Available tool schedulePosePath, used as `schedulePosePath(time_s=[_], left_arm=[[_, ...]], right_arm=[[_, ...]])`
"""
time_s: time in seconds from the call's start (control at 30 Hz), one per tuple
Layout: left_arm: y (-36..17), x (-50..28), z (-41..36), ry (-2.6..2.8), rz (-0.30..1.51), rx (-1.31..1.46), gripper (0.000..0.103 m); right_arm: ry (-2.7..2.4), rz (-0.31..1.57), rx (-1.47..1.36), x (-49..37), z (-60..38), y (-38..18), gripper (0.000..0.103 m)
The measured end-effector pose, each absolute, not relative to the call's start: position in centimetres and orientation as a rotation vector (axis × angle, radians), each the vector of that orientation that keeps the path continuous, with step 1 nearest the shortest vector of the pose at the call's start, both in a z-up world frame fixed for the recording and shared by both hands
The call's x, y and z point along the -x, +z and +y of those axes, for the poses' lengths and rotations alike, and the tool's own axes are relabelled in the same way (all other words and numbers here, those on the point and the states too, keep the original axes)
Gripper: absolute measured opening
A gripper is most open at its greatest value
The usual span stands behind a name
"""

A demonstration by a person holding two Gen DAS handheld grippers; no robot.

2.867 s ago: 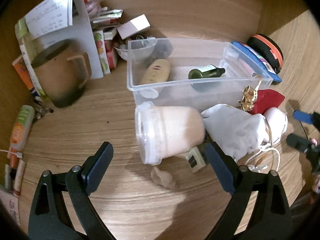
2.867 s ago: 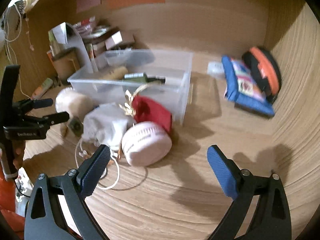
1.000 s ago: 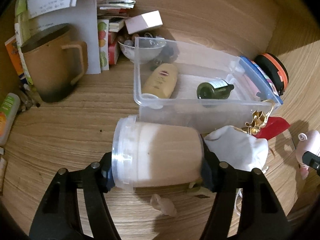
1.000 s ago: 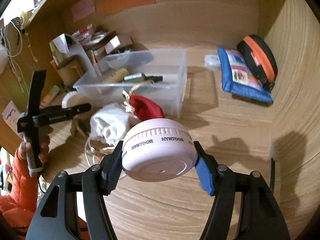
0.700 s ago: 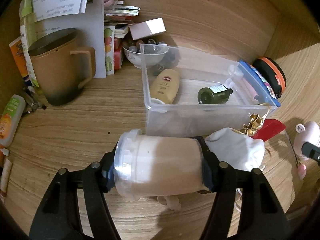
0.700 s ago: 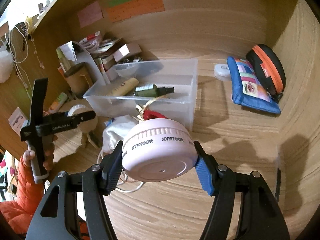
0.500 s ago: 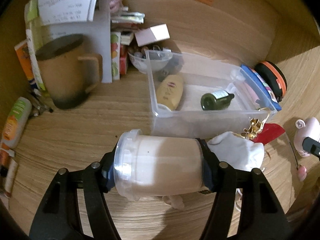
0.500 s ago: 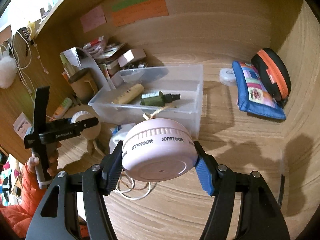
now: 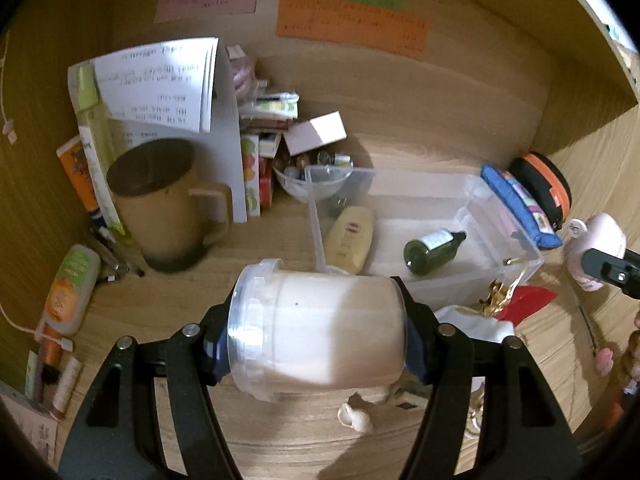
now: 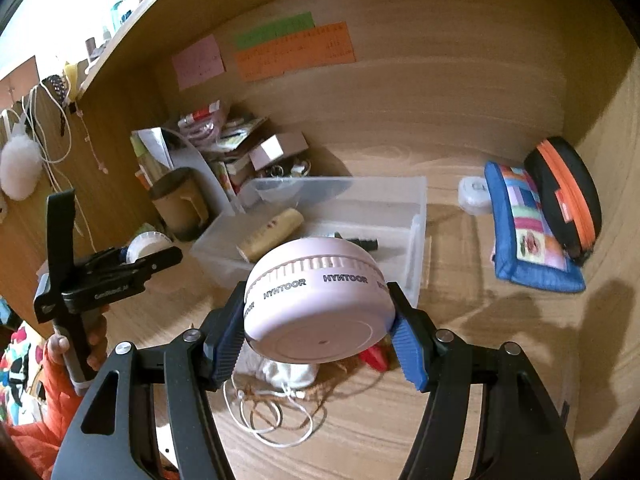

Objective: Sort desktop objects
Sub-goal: 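Lift and carry the jar and pink device with both tools over the bin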

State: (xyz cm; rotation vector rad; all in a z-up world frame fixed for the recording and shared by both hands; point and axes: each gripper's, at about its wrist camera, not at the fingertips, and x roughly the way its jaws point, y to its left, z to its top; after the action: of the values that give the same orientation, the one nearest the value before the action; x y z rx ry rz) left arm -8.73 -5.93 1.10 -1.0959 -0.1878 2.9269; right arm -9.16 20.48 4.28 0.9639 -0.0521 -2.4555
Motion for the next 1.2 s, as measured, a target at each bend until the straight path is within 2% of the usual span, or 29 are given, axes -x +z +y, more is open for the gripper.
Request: schedulePosePath(time_s=[0.53,0.87,1.2], left_arm=[[3.5,12.0,-4.9,2.936,-0.125,1.017,0.066],[2.5,15.7,-3.7,2.859,-0.132,1.049,0.066],[-0.4,19.2,-1.4,2.754,-0.094,1.159,0.066]], right_arm=[[-2.439,-0.055,-0.916,13.4,19.0,4.9,0.062],[-2.422,-0.057,-0.943,16.5,17.5,3.9,0.062],[-2.377,-0.005,-1.057,19.7,15.9,0.7,0.062]])
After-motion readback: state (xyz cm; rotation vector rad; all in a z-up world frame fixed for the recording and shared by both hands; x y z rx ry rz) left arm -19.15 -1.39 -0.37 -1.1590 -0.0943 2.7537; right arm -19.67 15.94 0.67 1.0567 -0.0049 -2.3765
